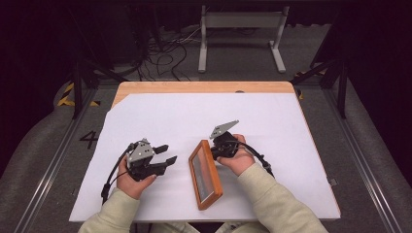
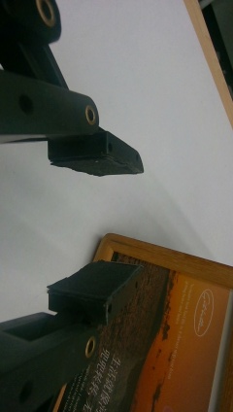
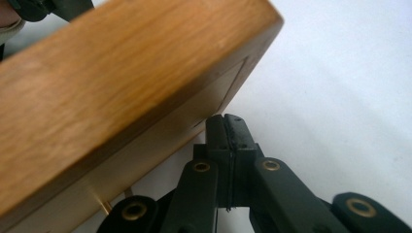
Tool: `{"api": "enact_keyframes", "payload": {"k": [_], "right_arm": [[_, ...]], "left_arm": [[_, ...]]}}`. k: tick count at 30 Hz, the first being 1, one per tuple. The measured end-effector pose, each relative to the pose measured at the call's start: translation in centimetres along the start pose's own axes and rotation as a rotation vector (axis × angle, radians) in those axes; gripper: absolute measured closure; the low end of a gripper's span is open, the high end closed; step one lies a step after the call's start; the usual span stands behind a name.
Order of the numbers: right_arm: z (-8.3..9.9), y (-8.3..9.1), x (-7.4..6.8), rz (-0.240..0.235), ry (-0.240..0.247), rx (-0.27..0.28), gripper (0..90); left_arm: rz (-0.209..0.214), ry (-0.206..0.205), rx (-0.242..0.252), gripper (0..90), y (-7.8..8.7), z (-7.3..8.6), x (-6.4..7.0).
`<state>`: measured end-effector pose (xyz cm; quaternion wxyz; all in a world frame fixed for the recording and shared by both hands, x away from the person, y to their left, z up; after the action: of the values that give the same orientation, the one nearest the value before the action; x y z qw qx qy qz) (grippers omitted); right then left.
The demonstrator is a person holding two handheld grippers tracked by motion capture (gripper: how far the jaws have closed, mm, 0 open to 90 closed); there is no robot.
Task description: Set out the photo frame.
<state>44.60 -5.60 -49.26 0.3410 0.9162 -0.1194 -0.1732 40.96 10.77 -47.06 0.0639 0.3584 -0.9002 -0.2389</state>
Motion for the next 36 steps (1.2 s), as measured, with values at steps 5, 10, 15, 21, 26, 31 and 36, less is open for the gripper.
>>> {"api": "enact_keyframes", "payload": {"k": [5,10,15,21,26,31,36], "right_arm": [[0.4,0.9,0.5,0.080,0.012,-0.034,86.4],[0.5,3.9,0.4,0.141,-0.060,-0.013,72.6],[0.2,6.7,-0.7,0.166,-0.113,0.030,56.9],[-1.3,9.6,-4.3,0.137,-0.181,0.090,35.8],[-2.1,9.0,-7.7,0.079,-0.175,0.067,29.8],[-1.9,7.5,-8.1,0.063,-0.200,0.018,28.6],[-1.3,5.7,-8.0,0.071,-0.209,-0.046,28.9]], "left_arm": [[-0.011,-0.001,0.000,47.2,0.1,0.0,-0.2],[-0.030,0.021,0.001,46.9,0.4,0.2,-0.8],[-0.037,0.031,-0.002,46.5,0.5,0.3,-1.0],[-0.038,0.025,-0.004,46.3,0.4,0.3,-0.9],[-0.037,0.027,-0.003,46.2,0.5,0.3,-0.9],[-0.036,0.023,-0.002,46.1,0.5,0.3,-0.9],[-0.036,0.020,-0.008,46.5,0.4,0.4,-0.9]]}}
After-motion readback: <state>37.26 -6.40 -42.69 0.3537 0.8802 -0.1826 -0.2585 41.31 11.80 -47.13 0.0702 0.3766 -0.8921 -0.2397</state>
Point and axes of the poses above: each handheld gripper's, and its own axes: y roughly backward along the jaws, z roughly out of its underside, x roughly to its right, the point moved 9 cm from there along -y, roughly forward along the jaws, and after that the axes turned 6 degrees about -z, right-handed, at the moved point
